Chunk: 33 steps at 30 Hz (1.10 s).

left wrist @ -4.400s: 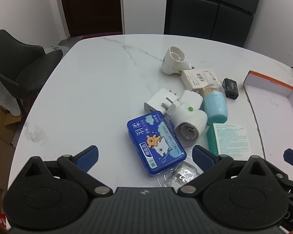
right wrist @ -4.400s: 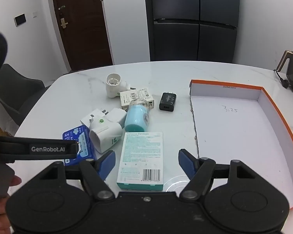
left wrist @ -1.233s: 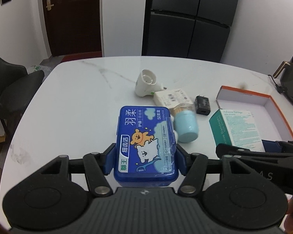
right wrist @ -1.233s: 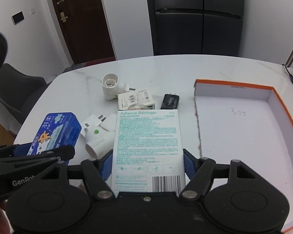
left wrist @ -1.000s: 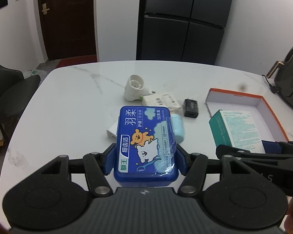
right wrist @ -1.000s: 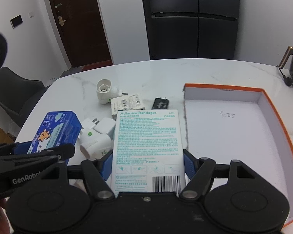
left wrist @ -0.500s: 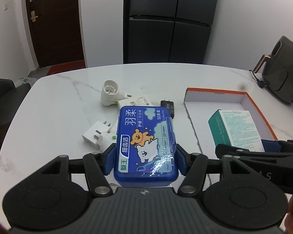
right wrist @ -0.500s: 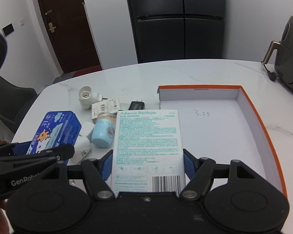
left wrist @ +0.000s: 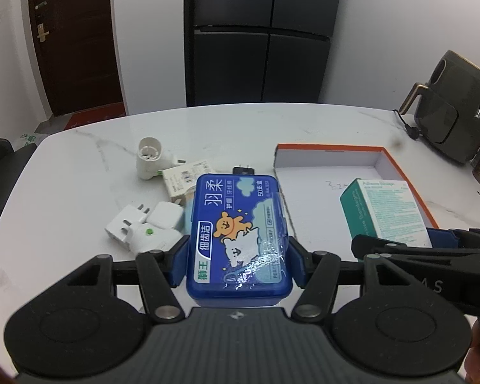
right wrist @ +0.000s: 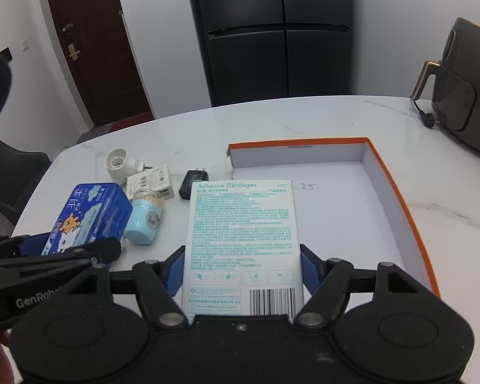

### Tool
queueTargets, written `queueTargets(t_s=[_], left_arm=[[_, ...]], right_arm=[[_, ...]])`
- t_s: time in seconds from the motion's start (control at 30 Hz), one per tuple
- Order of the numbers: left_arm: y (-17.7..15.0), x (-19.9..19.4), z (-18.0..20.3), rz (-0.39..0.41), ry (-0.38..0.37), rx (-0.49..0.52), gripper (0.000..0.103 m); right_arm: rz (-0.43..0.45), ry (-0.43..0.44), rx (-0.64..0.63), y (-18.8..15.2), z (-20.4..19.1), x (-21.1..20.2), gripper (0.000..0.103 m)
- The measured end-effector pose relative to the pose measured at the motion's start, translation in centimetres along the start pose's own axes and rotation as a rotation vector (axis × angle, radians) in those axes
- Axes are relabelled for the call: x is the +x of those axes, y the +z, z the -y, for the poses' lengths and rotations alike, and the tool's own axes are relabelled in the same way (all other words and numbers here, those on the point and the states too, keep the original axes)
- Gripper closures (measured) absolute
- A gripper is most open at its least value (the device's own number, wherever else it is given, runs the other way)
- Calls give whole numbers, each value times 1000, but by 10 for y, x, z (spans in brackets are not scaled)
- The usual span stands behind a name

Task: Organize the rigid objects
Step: 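Carry the blue box and bandages box together toward the orange-rimmed tray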

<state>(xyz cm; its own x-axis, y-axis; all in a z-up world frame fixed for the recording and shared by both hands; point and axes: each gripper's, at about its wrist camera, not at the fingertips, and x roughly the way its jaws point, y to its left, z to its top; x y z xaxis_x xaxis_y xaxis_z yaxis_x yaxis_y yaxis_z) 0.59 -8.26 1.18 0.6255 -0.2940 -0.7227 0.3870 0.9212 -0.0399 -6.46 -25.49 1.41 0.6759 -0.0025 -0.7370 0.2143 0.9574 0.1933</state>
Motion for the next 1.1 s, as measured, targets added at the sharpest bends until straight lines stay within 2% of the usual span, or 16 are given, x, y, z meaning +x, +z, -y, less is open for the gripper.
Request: queueTargets(t_s=[1.1], left_arm=[[17,19,80,1,-38,40,41]], right_arm=[[9,-42,27,18,86,-1,19]])
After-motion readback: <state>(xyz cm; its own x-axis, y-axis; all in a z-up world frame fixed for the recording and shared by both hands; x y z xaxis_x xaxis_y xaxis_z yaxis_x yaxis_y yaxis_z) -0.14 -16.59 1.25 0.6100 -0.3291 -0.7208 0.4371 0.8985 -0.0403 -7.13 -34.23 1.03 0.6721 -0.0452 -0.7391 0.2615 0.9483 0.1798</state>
